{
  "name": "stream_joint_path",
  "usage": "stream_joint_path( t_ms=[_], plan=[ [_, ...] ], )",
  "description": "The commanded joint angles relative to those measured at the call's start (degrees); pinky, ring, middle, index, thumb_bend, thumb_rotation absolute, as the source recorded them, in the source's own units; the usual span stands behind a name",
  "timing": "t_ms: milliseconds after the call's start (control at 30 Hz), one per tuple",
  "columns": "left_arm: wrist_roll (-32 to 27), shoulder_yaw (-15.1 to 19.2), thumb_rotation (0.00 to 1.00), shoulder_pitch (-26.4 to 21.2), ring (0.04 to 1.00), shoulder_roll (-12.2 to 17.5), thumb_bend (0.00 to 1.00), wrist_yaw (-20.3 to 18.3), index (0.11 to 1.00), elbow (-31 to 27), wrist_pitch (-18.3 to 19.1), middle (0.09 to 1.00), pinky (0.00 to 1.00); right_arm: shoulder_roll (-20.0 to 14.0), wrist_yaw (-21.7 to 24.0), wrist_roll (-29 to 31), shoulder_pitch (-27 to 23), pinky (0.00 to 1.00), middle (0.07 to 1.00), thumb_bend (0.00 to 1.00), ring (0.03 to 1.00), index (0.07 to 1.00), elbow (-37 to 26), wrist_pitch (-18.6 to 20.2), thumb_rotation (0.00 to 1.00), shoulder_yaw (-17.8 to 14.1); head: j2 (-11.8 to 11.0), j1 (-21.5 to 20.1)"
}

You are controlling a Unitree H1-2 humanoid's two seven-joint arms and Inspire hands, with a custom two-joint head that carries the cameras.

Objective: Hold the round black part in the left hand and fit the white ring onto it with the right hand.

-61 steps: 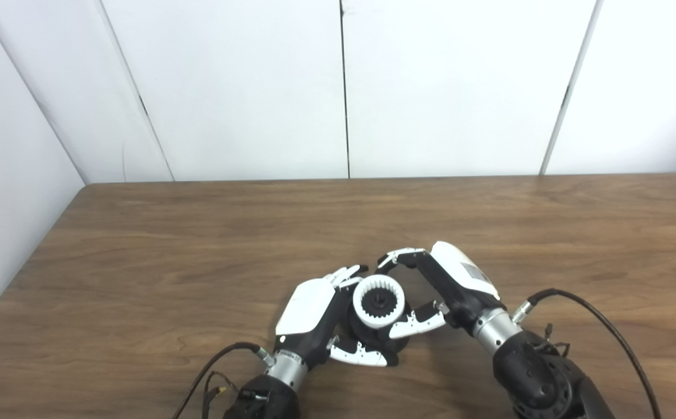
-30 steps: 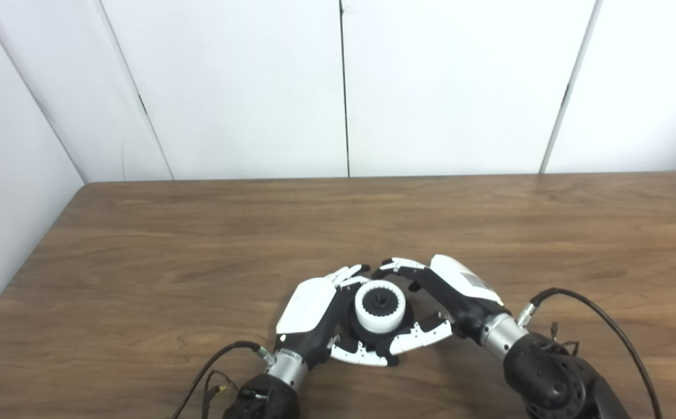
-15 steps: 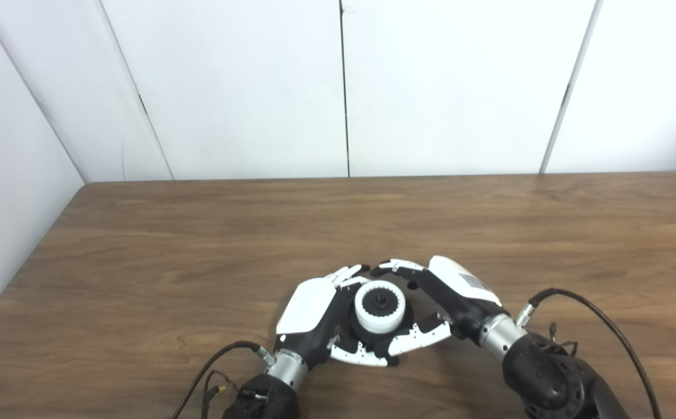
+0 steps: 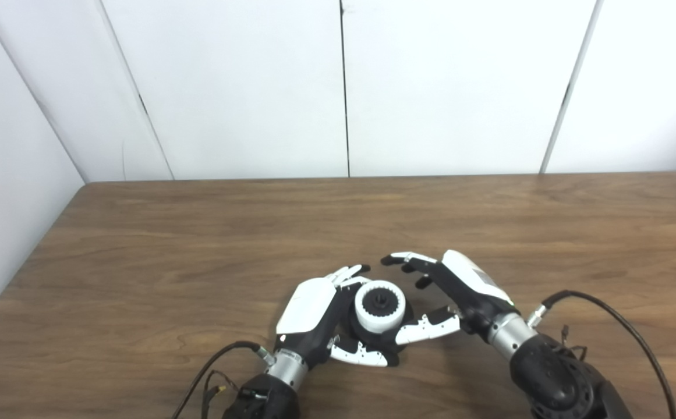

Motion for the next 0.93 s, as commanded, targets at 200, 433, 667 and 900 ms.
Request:
stream_joint_path(
  t_ms=[200, 433, 667, 900],
  plan=[
    [0.7, -0.4, 0.31, 1.1, 0.928, 0.8, 0.9, -2.3, 0.642, 0.0, 1.5, 0.918, 0.89, 0.8, -3.9, 5.2, 1.3, 0.73, 0.893, 0.96, 0.861, 0.843, -1.5, -2.7, 0.44, -3.7, -0.3, -0.2],
    [0.3, 0.0, 0.31, 1.3, 0.929, 1.1, 0.9, -2.6, 0.643, -0.5, 1.6, 0.919, 0.9, 0.3, -5.5, 7.2, 2.9, 0.75, 0.899, 0.95, 0.869, 0.849, -2.1, -3.7, 0.44, -4.9, 0.0, -1.1],
    [0.3, 0.0, 0.31, 1.2, 0.927, 1.1, 0.9, -2.3, 0.64, 0.0, 1.3, 0.917, 0.89, 1.2, -8.3, 9.5, 5.3, 0.78, 0.893, 0.94, 0.871, 0.845, -1.2, -6.6, 0.4, -6.5, 0.0, -1.6],
    [-0.1, 0.2, 0.3, 1.1, 0.93, 1.2, 0.9, -2.3, 0.643, 0.4, 1.1, 0.92, 0.9, 2.3, -11.7, 10.4, 7.2, 0.8, 0.884, 0.94, 0.873, 0.843, 0.6, -8.7, 0.42, -7.6, 0.2, -2.0]
  ],
)
